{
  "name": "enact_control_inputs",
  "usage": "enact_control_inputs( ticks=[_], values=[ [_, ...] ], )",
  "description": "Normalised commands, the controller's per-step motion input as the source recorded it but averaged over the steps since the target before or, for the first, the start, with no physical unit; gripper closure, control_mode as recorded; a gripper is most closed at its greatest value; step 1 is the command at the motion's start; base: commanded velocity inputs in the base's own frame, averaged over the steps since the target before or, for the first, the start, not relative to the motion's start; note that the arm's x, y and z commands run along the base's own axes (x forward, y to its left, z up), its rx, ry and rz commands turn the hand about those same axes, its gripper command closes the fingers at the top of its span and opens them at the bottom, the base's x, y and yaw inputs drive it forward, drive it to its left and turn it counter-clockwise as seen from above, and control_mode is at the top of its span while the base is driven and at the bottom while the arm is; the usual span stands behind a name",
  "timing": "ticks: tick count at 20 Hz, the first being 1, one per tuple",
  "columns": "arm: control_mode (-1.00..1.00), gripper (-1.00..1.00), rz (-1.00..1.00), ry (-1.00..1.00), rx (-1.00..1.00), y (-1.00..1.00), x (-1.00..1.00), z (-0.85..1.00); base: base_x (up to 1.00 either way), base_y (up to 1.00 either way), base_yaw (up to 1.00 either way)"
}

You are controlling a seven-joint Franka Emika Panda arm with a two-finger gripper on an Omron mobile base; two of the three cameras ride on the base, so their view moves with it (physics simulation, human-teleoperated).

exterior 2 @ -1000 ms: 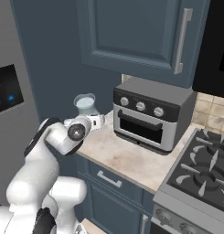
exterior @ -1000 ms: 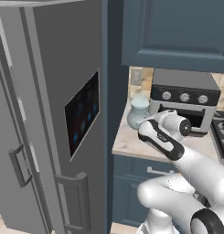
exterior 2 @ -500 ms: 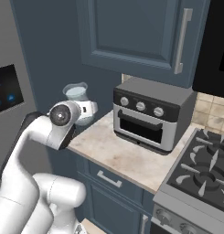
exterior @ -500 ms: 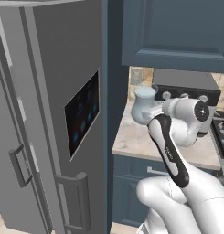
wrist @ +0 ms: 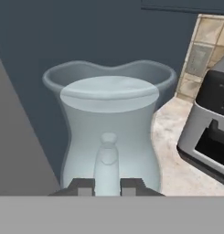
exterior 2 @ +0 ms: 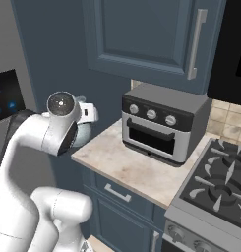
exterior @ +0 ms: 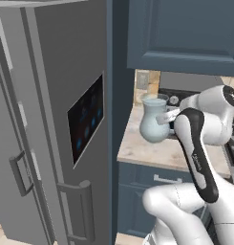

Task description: Move the lemon and bread from the second highest shelf to the top shelf to make space. Then, place the pitcher from the counter on the cleared second highest shelf.

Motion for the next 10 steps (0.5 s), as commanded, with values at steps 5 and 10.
enact_control_inputs(
  ticks=[5, 10],
  values=[
    [-1.0, 1.0, -0.04, -0.25, 0.01, -0.04, -0.76, 0.0, 0.0, 0.0, 0.0],
    [-1.0, 1.0, -0.27, -0.19, 0.0, 0.0, -0.41, 0.02, 0.0, 0.0, 0.0]
  ],
)
